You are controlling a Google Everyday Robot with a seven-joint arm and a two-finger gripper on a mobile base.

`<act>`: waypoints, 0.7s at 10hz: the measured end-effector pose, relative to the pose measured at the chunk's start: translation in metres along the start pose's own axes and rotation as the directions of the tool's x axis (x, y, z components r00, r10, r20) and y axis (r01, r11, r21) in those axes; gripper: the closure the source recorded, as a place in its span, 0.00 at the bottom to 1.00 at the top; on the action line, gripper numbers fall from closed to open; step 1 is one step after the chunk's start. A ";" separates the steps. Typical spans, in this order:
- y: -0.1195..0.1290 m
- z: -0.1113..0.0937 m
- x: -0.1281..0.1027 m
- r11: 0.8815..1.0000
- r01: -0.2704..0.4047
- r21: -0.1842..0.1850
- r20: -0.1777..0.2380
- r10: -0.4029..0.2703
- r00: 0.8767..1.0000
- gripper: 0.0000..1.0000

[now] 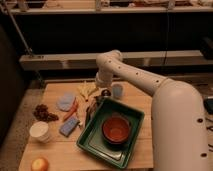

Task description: Stack cups on top of each other

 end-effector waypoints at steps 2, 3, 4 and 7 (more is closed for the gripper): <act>-0.002 0.012 0.008 1.000 0.000 0.015 0.020 -0.001 1.000 0.20; 0.000 0.016 0.008 1.000 -0.002 0.017 0.036 0.001 0.999 0.20; 0.000 0.020 0.010 1.000 -0.002 0.016 0.045 0.002 0.999 0.20; -0.005 0.033 0.017 1.000 0.004 0.012 0.075 -0.005 0.997 0.20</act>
